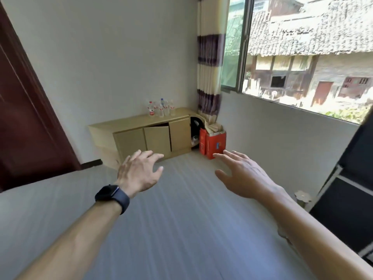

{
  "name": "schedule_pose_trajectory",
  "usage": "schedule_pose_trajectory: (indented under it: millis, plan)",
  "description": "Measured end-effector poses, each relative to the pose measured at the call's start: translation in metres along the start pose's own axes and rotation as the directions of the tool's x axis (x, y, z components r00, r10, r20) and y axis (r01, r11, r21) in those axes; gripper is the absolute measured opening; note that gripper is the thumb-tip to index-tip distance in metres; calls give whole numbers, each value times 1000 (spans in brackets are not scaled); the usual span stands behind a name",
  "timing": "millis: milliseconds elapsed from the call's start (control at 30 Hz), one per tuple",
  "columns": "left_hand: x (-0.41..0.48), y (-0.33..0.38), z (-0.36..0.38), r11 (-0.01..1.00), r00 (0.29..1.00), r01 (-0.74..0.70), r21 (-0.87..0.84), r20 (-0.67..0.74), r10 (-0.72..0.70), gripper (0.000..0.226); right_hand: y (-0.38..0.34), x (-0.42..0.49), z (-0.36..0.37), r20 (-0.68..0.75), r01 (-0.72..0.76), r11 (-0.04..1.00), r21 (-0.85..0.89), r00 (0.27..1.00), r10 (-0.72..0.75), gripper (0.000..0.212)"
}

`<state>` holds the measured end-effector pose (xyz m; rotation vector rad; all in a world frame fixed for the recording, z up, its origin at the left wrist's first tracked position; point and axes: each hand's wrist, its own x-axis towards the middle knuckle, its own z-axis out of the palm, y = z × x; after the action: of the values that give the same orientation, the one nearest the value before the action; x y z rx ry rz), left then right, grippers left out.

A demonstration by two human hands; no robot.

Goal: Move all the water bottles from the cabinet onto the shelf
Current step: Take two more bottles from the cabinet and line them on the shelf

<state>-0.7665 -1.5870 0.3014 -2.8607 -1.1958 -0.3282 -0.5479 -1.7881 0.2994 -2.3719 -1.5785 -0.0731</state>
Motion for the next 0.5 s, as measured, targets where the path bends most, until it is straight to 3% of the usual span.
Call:
schedule_pose_trajectory:
  millis: [167, 500]
  plan:
    - [105, -26, 11, 997, 997, 79, 25, -5, -79, 50, 21, 123, 4, -43, 103, 994, 31, 994, -101, 59]
    - [301, -90, 56, 988, 989, 147, -37, -13, -148, 46, 42, 365, 37, -85, 174, 983, 52, 982, -169, 53]
